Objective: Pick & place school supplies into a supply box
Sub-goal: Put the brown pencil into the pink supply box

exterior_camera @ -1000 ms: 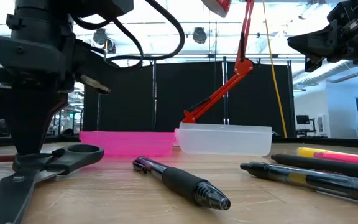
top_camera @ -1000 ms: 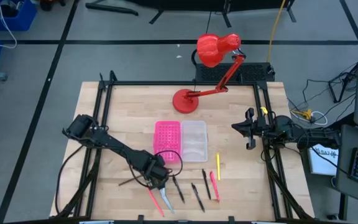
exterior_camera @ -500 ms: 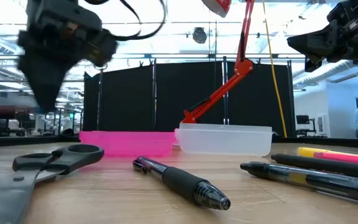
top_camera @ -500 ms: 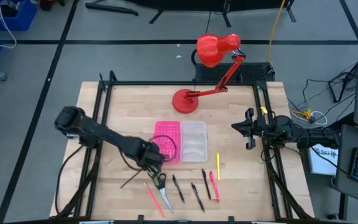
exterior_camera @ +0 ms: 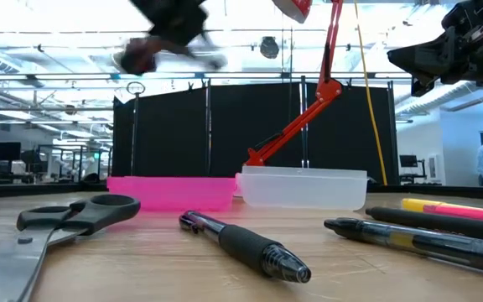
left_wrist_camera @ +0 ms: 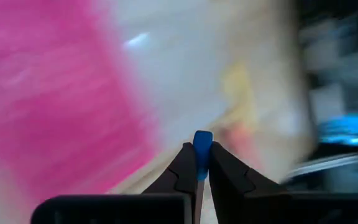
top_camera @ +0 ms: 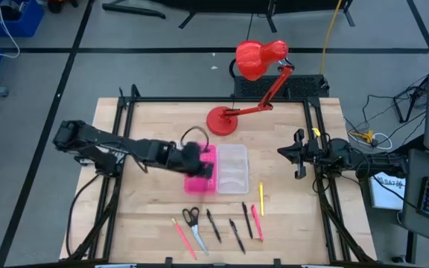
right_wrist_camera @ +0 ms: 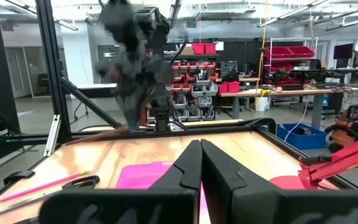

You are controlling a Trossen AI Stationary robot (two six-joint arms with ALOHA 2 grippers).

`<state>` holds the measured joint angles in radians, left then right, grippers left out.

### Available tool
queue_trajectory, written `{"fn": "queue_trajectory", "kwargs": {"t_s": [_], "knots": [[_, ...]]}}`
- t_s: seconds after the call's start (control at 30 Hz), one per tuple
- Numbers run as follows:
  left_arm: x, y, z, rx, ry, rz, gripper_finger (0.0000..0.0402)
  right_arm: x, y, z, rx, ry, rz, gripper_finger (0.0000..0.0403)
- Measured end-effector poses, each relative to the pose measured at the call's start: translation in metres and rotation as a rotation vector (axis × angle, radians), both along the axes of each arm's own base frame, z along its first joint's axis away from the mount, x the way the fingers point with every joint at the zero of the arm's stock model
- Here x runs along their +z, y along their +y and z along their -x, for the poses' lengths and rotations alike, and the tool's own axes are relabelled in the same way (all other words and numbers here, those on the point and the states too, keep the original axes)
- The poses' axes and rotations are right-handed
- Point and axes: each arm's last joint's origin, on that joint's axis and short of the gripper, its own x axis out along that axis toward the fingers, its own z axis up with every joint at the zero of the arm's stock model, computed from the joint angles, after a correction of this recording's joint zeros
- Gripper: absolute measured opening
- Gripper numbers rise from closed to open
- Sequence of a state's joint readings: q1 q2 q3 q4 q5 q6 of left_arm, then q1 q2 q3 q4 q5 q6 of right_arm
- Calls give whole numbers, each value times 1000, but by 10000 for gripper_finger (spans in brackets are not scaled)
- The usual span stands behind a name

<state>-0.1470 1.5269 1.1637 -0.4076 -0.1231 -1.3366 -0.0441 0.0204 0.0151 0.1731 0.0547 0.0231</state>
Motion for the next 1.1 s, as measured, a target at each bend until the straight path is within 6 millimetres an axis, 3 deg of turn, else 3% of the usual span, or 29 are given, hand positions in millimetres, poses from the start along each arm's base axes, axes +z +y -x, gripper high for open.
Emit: {"fn": "queue_trajectory", "kwargs": {"t_s": [0.17,0.3,0.57,0.73,1.1], "knots": [[9,29,-34,39,-254,-92,28,0,0,0,1,1,9,0],[-3,53,-59,76,-194,-158,29,0,0,0,1,4,9,0],[-42,91,-102,14,-4,-119,30,-1,0,-1,6,9,-16,0],[-63,108,-113,23,46,-67,30,-2,0,-1,7,17,-18,0],[-79,106,-112,68,136,36,30,-3,0,-1,9,27,-21,0]]}}
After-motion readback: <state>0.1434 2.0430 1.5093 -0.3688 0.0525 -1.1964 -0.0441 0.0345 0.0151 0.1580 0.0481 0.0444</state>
